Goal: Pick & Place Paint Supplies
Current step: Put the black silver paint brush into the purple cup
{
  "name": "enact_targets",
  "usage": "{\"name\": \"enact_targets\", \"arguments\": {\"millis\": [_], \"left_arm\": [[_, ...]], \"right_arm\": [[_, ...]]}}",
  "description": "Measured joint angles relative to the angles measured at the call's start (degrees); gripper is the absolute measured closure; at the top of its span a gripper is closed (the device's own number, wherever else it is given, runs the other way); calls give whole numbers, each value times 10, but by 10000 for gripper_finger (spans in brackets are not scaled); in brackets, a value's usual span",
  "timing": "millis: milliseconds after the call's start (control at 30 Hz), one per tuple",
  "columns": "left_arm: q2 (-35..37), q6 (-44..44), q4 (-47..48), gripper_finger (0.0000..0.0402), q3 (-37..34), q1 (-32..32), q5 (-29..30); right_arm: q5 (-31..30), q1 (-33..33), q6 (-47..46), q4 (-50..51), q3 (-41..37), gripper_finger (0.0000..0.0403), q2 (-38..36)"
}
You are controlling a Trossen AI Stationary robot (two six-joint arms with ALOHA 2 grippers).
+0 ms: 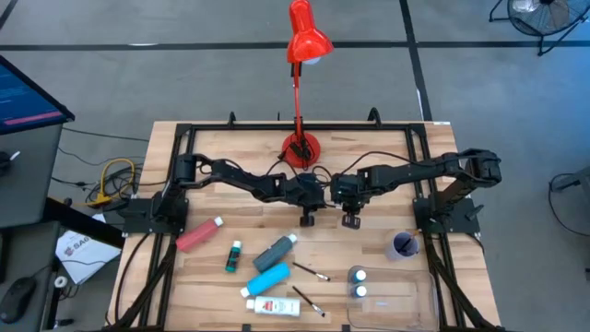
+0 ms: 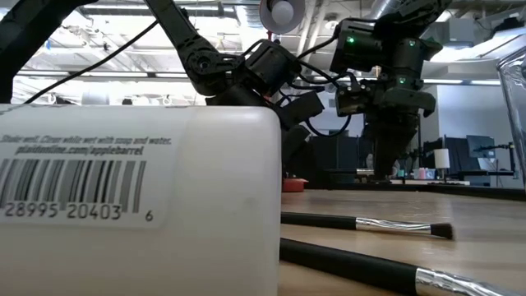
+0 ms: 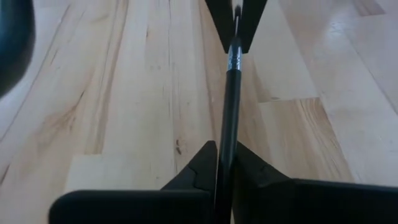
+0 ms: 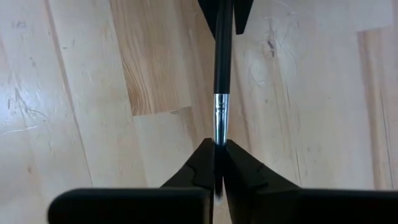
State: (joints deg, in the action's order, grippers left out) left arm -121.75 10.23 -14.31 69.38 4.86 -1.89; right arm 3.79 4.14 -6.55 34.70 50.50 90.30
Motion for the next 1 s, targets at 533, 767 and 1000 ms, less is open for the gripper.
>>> {"name": "enact_targets", "arguments": {"millis": [533, 767, 1000], "left_arm": [[0, -50, 5, 401, 1, 3, -16], [0, -79, 25, 401, 1, 12, -30], [0, -97, 35, 401, 1, 15, -57]], "right_arm": [[0, 13, 11, -8, 0, 352, 0], [0, 13, 37, -5, 6, 352, 0], [-7, 12, 49, 0, 22, 351, 0]]}}
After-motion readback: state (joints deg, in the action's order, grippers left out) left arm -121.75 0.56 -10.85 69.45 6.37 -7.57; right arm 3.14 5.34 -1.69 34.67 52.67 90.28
